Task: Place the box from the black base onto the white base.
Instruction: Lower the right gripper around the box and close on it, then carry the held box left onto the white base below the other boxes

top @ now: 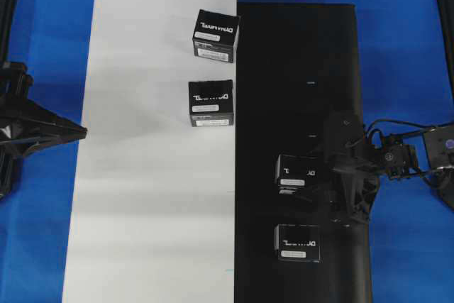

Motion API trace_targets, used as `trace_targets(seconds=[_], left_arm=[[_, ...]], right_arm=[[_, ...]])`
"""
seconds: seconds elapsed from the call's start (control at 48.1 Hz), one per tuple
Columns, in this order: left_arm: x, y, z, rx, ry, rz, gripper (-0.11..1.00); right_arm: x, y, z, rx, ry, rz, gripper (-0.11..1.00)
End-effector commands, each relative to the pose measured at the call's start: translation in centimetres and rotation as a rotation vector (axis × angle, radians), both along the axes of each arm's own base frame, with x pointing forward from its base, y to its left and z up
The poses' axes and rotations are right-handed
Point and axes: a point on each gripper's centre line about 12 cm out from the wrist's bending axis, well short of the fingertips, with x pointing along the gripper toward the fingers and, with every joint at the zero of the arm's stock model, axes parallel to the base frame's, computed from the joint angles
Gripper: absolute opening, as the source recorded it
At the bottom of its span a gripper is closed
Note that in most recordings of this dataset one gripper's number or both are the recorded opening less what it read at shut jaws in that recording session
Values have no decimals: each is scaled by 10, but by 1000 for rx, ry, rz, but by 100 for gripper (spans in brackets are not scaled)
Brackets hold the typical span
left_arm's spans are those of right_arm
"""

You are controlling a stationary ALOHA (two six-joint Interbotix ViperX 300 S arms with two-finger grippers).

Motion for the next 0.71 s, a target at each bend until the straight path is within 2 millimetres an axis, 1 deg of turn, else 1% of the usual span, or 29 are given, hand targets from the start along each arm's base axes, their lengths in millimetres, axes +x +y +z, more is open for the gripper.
trace_targets(seconds=[0.0,0.083,0.125,0.312,0.499,0.562,0.687], left_arm=[[2,0,10,0,-26,-2,-4],[2,0,11,0,-28,-2,-4],[1,-1,11,0,-29,-3,-4],[1,-1,11,0,-29,-3,-4],[1,-1,11,0,-28,-5,-4],[2,-1,10,0,-26,-7,-4],[2,-2,11,0,-26,-8,-4]], right_arm=[[3,1,10,12,-30,-5,58],[7,2,24,27,-47,-14,58],[9,3,35,28,-46,-12,58],[15,9,70,-12,49,22,58],[23,20,98,-15,-14,60,58],[29,23,108,-14,-36,67,58],[44,26,121,-32,-69,77,58]])
